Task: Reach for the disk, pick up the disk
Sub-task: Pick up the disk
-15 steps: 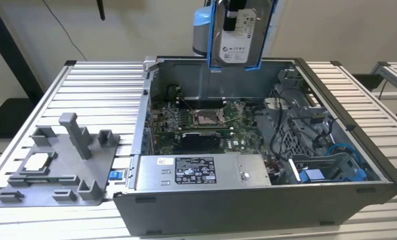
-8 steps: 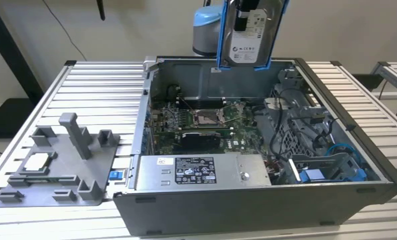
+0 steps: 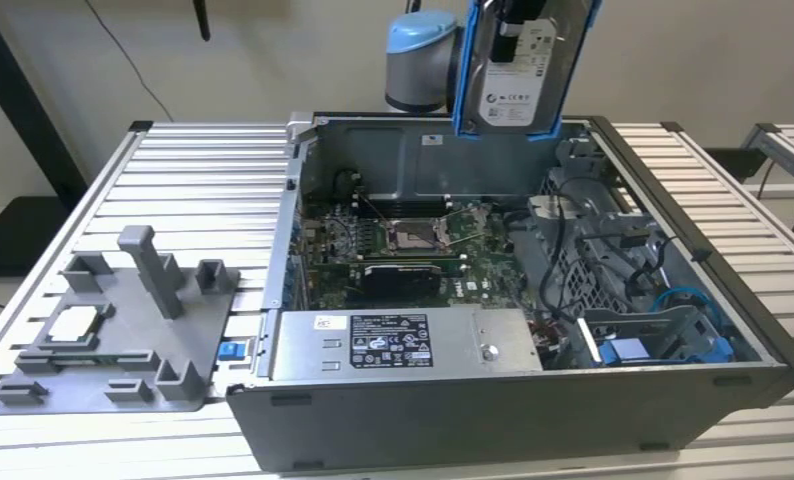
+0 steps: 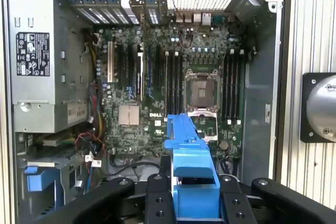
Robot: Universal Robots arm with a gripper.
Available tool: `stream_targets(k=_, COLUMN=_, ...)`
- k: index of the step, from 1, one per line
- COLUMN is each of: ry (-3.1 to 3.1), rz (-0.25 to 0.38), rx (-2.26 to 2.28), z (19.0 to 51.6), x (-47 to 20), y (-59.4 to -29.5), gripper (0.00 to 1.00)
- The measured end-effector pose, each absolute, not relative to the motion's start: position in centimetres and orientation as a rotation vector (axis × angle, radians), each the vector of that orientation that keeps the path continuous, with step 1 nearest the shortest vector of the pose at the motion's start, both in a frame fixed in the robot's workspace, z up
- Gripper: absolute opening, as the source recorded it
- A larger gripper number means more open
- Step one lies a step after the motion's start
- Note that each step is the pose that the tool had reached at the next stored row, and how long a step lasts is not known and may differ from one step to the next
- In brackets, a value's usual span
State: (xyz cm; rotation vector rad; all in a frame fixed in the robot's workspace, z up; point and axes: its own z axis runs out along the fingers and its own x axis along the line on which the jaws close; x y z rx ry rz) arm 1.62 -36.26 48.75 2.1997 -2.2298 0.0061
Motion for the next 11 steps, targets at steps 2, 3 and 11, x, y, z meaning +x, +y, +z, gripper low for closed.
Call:
stream_targets(k=2, ry=-2.230, rz=0.006, rx=2.199, z=48.8, x=2.1, y=-36.3, gripper=0.00)
stream_targets(k=3, ry=-2.230, rz=0.006, rx=2.199, z=48.8, x=2.3, y=-36.3, gripper=0.00)
stream_targets(k=11, ry=-2.230, rz=0.006, rx=2.199, z=48.8, x=4.1, y=-36.3, gripper=0.00)
